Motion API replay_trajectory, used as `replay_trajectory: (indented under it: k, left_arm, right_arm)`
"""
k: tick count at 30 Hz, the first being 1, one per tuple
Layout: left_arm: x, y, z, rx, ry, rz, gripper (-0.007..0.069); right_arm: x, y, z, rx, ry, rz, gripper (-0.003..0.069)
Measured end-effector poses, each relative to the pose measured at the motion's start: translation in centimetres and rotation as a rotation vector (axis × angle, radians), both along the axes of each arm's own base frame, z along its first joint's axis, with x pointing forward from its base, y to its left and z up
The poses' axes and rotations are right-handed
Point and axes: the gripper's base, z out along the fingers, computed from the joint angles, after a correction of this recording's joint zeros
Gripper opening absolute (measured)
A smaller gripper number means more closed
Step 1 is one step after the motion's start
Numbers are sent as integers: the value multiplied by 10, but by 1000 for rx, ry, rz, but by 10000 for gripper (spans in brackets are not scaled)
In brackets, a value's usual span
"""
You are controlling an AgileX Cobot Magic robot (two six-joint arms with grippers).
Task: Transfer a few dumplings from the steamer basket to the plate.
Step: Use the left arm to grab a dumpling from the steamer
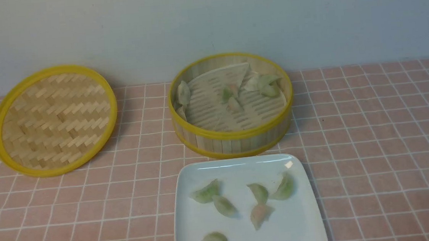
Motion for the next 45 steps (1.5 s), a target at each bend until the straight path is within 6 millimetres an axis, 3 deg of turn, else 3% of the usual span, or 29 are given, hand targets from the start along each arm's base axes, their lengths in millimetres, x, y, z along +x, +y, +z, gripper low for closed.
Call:
replay_trajectory:
  k: [22,30,33,36,37,38,42,45]
  left_arm:
    - [0,0,0,-3,0,0,-6]
    - [2,-6,9,-329,-67,16,-6]
    - [4,-2,25,-474,-227,55,-6]
    - [2,12,53,-648,-519,153,-6]
    - [1,13,55,-654,-530,155,-6]
    - [-4,14,78,-681,-597,143,-6]
    - [0,3,134,-598,-510,53,-6]
    - [32,-13,179,-472,-220,-42,-6]
  right_arm:
    - [0,0,0,0,0,0,-15]
    - [0,0,0,0,0,0,-15]
    - [0,0,0,0,0,0,-15]
    - [0,0,0,0,0,0,-15]
    - [0,0,0,0,0,0,-15]
    - [0,0,0,0,0,0,-15]
    - [0,0,0,0,0,0,-15]
    - [0,0,0,0,0,0,-15]
